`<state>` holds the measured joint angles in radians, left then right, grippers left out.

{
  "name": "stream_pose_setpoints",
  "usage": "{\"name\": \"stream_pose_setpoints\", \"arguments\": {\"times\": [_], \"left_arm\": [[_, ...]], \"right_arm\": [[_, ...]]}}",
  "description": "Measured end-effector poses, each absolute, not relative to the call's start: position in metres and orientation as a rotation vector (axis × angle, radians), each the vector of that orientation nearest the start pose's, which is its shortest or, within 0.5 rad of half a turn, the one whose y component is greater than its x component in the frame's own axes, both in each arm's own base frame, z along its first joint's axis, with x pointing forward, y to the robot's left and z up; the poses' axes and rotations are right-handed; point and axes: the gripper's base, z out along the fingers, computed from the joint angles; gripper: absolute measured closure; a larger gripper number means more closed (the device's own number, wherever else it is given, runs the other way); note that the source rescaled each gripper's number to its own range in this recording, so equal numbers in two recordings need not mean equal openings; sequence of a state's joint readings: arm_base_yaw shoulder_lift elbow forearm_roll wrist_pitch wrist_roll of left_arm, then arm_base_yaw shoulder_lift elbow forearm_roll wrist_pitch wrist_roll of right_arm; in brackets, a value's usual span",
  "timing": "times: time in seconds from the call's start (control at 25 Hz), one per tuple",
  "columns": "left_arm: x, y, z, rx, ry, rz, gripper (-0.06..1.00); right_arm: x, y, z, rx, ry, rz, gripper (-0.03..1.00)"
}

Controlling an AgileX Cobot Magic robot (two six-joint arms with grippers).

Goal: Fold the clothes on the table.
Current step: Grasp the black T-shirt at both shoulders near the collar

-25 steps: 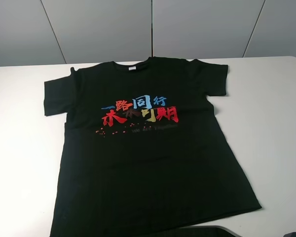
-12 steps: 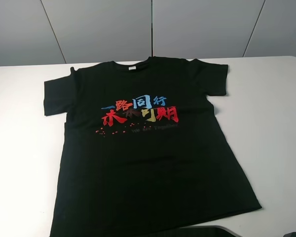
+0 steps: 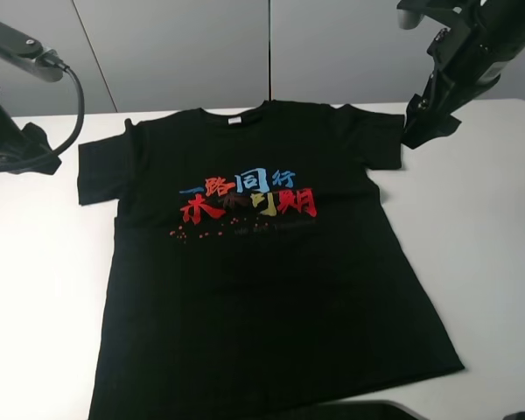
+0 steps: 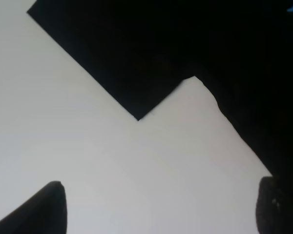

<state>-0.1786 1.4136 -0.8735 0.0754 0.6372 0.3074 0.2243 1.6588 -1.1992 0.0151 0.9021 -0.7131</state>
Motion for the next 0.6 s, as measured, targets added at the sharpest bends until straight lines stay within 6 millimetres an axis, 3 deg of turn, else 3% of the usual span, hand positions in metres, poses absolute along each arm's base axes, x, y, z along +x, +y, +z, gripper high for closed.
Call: {"name": "stream_pose_setpoints", "arguments": {"times": [0.2, 0.4, 0.6], "left_arm": [[0.295, -0.076, 0.206, 0.981, 2.583, 0.115, -0.06], [0.316, -0.101, 0.177, 1.191, 2.585, 0.151, -0.06], [0.329, -0.113, 0.162, 1.34, 2.59, 0.199, -0.06]], "right_arm": [[0.34, 0.078, 0.206, -1.483, 2.534, -0.094, -0.01], [0.348, 0.076, 0.185, -1.645, 2.505, -0.158, -0.01], [0.35, 0.078, 0.167, -1.766, 2.473, -0.11, -0.01]]}}
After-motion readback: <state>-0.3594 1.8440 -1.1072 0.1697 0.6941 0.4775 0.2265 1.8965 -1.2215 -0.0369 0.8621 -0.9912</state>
